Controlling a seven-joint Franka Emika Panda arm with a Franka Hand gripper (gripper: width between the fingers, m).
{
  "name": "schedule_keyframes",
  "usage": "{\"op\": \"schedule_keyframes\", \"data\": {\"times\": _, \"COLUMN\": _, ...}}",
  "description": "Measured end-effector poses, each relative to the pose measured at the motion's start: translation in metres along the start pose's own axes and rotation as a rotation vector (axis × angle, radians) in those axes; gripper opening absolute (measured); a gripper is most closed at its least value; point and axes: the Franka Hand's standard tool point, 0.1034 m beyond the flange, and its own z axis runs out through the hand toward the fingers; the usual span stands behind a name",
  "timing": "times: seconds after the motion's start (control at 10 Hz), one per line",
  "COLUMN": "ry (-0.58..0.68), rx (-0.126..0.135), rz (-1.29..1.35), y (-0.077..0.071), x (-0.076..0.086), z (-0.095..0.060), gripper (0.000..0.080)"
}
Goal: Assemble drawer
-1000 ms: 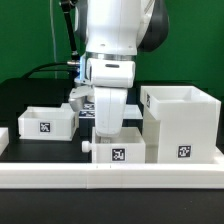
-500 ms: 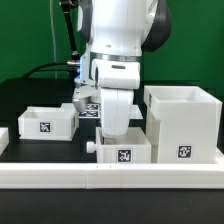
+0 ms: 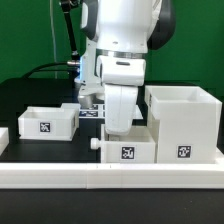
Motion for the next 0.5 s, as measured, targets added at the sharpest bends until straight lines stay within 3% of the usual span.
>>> {"op": "schedule_keyframes", "data": {"times": 0.5, "ry": 0.002, "rx": 0.005, "rz": 0.036, "y": -0.0033, "x": 0.0061, "z": 0.0022, "gripper": 0.0042}}
